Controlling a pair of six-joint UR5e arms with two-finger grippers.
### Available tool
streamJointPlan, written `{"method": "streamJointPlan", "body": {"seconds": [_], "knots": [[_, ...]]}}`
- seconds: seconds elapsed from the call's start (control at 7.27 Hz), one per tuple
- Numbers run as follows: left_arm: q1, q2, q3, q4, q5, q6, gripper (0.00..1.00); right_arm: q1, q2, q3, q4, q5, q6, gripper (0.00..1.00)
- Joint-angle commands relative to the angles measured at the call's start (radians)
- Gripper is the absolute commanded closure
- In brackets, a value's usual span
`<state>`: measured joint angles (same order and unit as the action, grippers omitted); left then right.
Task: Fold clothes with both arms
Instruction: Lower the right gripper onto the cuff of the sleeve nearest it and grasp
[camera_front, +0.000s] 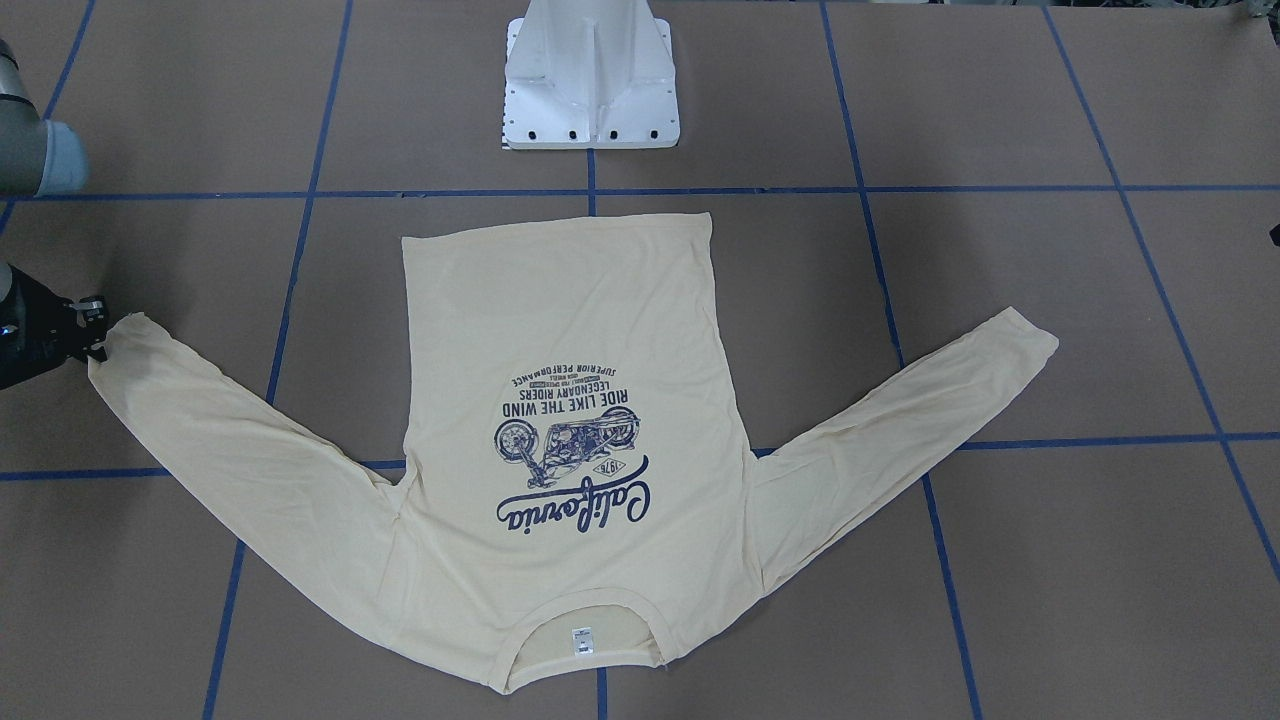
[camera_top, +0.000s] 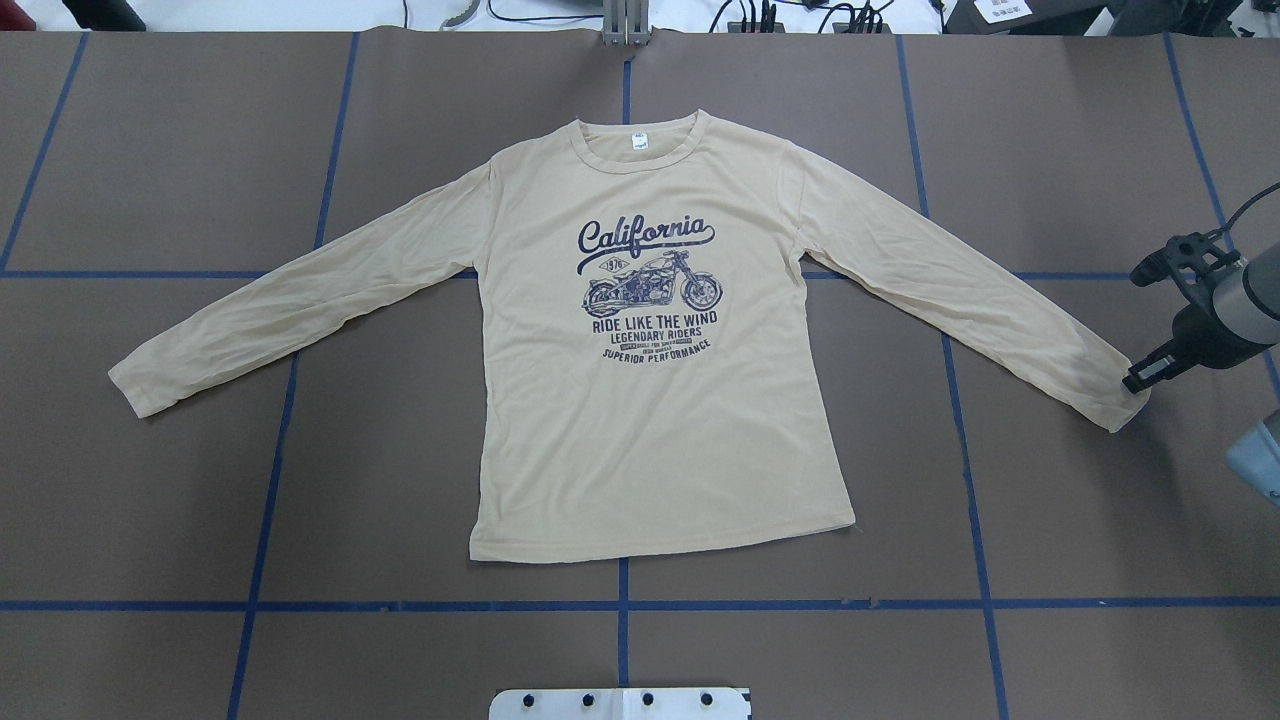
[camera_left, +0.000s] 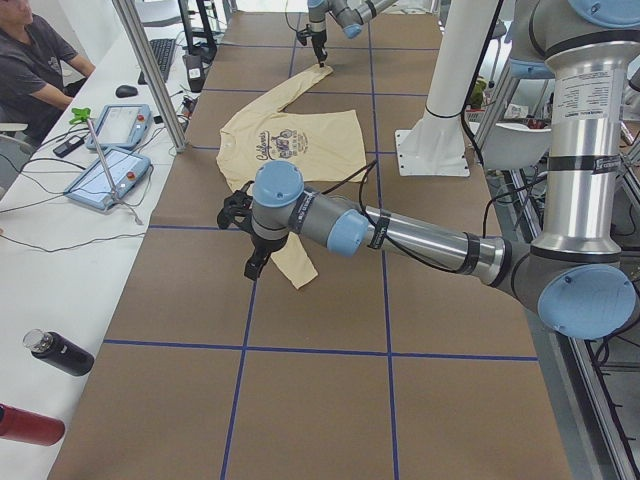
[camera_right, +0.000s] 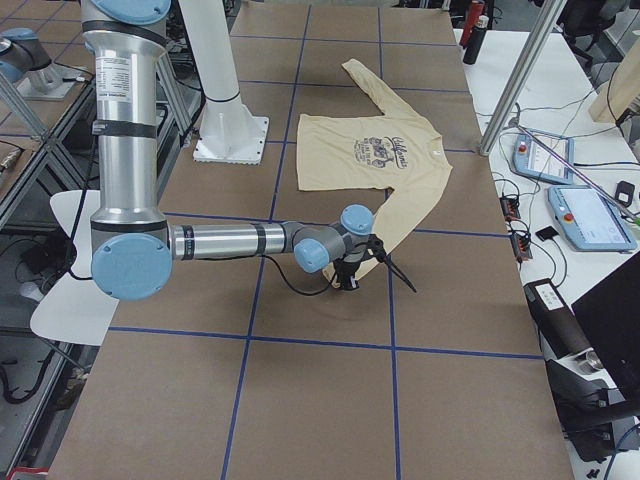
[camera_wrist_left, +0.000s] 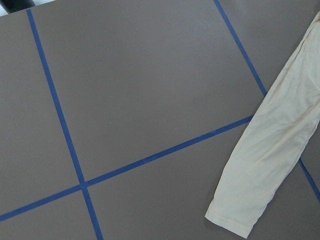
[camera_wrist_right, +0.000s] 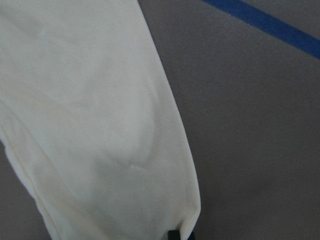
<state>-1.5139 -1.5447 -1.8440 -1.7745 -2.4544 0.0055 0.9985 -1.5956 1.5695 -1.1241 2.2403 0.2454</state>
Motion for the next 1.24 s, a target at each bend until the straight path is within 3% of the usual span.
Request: {"method": "streamJointPlan", "body": {"seconds": [0.0,0.28,0.83,1.1], "knots": [[0.000,0.000,0.000,0.001,0.000,-0.001,0.00,0.014,0.003,0.024,0.000,0.070,0.011,1.00],[0.000,0.002,0.000,0.001,0.000,-0.001,0.00,0.070,0.003,0.038,0.010,0.183,0.114,1.00],[-0.003,0.002,0.000,0.010,-0.023,-0.007,0.00,0.159,0.172,0.050,0.020,0.358,0.325,1.00],[-0.005,0.002,0.000,0.012,-0.023,-0.007,0.00,0.190,0.218,0.086,0.128,0.404,0.485,1.00]]}}
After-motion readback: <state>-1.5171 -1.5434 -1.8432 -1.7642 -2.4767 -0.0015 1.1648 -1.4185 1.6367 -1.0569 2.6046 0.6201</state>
